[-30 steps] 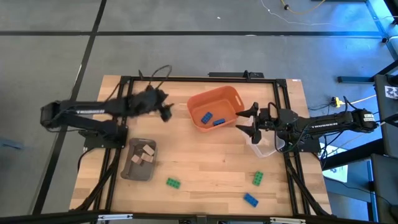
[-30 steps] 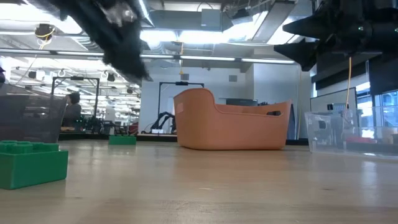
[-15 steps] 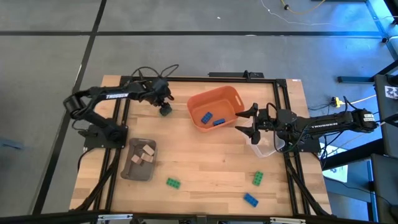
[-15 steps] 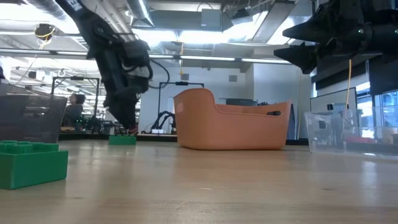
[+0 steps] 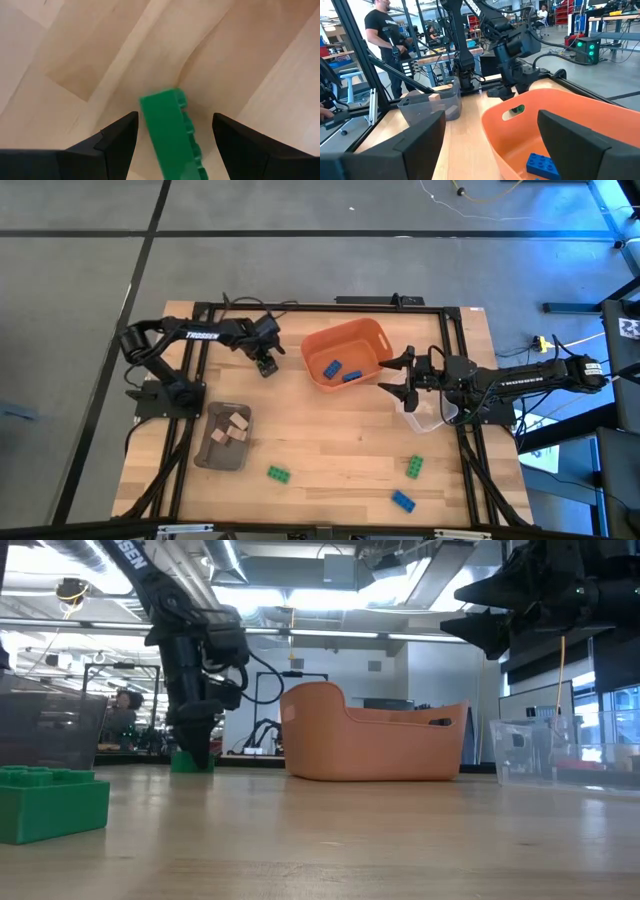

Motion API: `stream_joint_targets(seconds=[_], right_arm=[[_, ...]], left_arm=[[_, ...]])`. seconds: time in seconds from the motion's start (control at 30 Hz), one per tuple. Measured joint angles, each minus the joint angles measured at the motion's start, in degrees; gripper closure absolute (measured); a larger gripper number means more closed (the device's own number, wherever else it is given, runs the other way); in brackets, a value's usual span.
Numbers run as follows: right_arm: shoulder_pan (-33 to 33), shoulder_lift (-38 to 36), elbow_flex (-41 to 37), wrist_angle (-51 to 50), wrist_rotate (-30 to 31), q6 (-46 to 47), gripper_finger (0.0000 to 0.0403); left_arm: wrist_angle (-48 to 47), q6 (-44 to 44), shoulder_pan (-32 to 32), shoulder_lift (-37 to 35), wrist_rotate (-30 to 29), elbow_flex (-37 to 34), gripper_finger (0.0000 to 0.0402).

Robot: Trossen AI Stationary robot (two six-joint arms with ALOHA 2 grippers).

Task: Sort & place blocks by color
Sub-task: Put the top green game piece into the transparent bin

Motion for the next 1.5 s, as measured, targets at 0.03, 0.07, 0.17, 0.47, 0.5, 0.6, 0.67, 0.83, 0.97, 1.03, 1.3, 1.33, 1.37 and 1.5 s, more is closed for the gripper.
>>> stream_joint_targets(seconds=[0.03, 0.07, 0.17, 0.47, 0.5, 0.6, 0.67, 0.83, 0.97, 1.03, 1.3, 1.33, 1.37, 1.5], right_arm=[[0.0, 0.0, 0.0, 0.0, 0.0, 0.0, 0.0084], [0.0, 0.0, 0.0, 0.0, 0.0, 0.0, 0.0084], [0.0, 0.0, 0.0, 0.0, 0.0, 0.0, 0.0084], [0.0, 0.0, 0.0, 0.0, 0.0, 0.0, 0.0084], [0.0, 0.0, 0.0, 0.0, 0.0, 0.0, 0.0084], [0.0, 0.0, 0.0, 0.0, 0.0, 0.0, 0.0084], [0.0, 0.0, 0.0, 0.0, 0.0, 0.0, 0.0084], [0.0, 0.0, 0.0, 0.0, 0.0, -0.1, 0.0084], [0.0, 0.0, 0.0, 0.0, 0.0, 0.0, 0.0084], [0.0, 0.0, 0.0, 0.0, 0.0, 0.0, 0.0084], [0.0, 0.0, 0.0, -0.2, 0.0, 0.1, 0.0084], [0.0, 0.0, 0.0, -0.2, 0.0, 0.0, 0.0084], [0.0, 0.0, 0.0, -0.2, 0.0, 0.0, 0.0084], [0.0, 0.0, 0.0, -0.3, 0.0, 0.3, 0.0084]], left_arm=[[0.1, 0.0, -0.5, 0.0, -0.5, 0.0, 0.0154], [-0.1, 0.0, -0.9, 0.0, -0.8, 0.0, 0.0154], [-1.4, -0.6, -1.8, 0.0, -1.0, 0.0, 0.0155], [-5.1, -3.3, -2.6, 0.0, -1.9, 0.0, 0.0261], [-5.0, -3.9, -2.6, 0.0, -2.0, 0.0, 0.0284], [-4.8, -4.7, -2.6, -0.2, -3.7, 0.0, 0.0323], [-5.0, -4.7, -2.9, -0.6, -7.3, 0.0, 0.0323], [-5.2, -4.7, -3.8, -3.9, -9.3, 0.0, 0.0323], [-4.2, -6.1, -6.2, -10.1, -9.6, 0.0, 0.0323], [-2.0, -6.7, -8.6, -13.9, -9.5, -0.4, 0.0323], [20.6, -10.6, -22.8, -30.0, -12.8, -10.2, 0.0323], [25.1, -11.0, -24.8, -31.5, -13.2, -12.1, 0.0323], [29.3, -11.7, -26.8, -32.7, -13.8, -13.8, 0.0323], [45.3, -12.1, -33.5, -34.4, -17.0, -20.1, 0.0323]])
